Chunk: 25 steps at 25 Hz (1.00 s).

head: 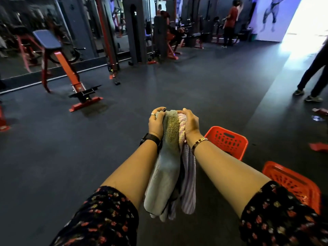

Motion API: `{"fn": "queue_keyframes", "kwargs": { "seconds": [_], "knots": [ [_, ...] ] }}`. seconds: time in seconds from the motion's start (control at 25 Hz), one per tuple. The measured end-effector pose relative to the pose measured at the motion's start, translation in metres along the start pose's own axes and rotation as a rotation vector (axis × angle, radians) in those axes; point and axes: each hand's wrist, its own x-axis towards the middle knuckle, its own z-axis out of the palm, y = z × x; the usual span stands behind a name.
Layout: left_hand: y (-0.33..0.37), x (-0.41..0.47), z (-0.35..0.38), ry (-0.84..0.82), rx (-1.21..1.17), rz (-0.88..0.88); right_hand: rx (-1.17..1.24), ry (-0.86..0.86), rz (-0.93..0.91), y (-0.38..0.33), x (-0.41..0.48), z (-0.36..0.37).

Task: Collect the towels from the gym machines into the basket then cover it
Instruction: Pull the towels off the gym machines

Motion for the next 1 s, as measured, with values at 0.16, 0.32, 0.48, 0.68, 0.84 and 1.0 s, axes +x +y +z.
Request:
{"fn": "queue_keyframes", "kwargs": {
  "seconds": [0.16,0.32,0.48,0.68,0.84,1.0],
  "knots": [
    [-0.020,0.064,0.057,-0.064,-0.026,-0.009,-0.030,0.058,-0.024,-0.014,0.089,-0.018],
    [-0.031,0.131,0.138,-0.138,-0.037,-0.019,0.008,0.132,-0.071,-0.059,0.167,-0.051],
    [-0.052,0.176,0.208,-0.243,-0.053,-0.039,0.047,0.286,-0.151,-0.081,0.233,-0.087],
    [-0.065,0.252,0.307,-0.340,-0.078,-0.050,0.032,0.397,-0.231,-0.125,0.320,-0.127],
    [-0.084,0.310,0.380,-0.443,-0.136,-0.061,-0.026,0.521,-0.264,-0.152,0.393,-0.158],
    [-0.095,0.371,0.449,-0.524,-0.160,-0.091,0.016,0.616,-0.299,-0.182,0.465,-0.179]
  ]
}}
